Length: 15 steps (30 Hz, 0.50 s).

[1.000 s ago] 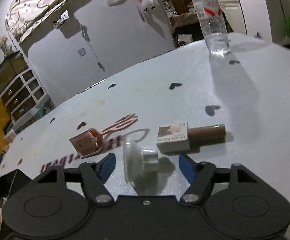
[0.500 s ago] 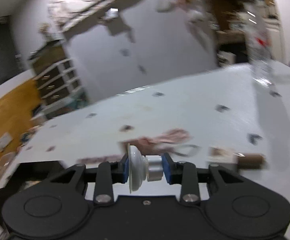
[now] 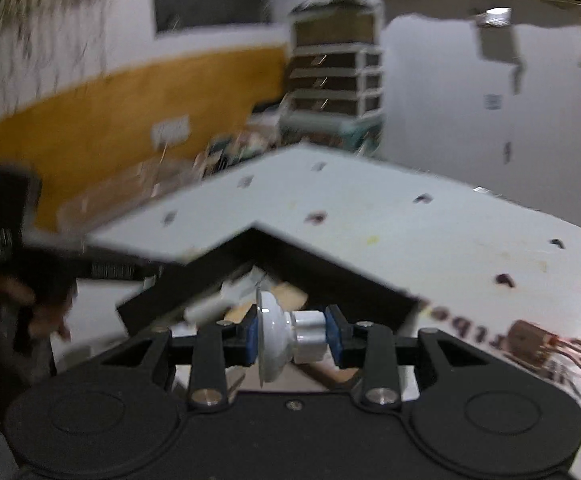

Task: Organize rigid objects
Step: 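Carry the suction cup hook into the black box and release it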

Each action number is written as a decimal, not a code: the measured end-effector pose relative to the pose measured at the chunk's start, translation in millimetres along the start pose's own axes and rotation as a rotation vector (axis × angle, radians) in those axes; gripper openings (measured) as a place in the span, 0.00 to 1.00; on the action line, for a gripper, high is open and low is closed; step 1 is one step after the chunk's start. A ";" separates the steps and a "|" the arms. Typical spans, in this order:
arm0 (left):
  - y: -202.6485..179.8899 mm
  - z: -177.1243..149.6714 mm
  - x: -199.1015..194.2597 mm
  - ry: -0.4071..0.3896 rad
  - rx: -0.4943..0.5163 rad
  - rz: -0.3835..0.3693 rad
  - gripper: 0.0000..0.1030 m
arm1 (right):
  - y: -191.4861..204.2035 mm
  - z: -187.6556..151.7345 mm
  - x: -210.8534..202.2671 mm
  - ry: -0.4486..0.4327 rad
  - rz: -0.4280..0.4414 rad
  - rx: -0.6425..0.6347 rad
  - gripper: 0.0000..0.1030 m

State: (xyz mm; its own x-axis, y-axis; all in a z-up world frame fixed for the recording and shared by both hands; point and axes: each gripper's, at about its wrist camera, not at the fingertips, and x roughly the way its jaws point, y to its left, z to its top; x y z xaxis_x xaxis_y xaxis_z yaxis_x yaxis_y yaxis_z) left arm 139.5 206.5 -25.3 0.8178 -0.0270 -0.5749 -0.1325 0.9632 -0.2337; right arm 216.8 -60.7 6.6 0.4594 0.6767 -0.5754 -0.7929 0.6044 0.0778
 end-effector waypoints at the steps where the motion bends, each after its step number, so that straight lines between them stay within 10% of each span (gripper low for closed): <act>1: -0.4 -0.1 0.0 -0.001 -0.001 -0.001 0.05 | 3.5 1.3 7.8 0.031 0.002 -0.028 0.33; 15: -3.6 -0.9 1.1 -0.001 0.002 -0.004 0.05 | 20.4 4.4 70.4 0.220 -0.007 -0.057 0.34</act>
State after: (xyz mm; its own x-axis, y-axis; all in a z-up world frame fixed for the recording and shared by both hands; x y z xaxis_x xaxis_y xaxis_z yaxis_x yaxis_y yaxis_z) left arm 140.4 202.7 -25.8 0.8188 -0.0301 -0.5732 -0.1288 0.9635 -0.2345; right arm 234.7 1.1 -28.7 0.3715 0.5610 -0.7398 -0.8140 0.5800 0.0311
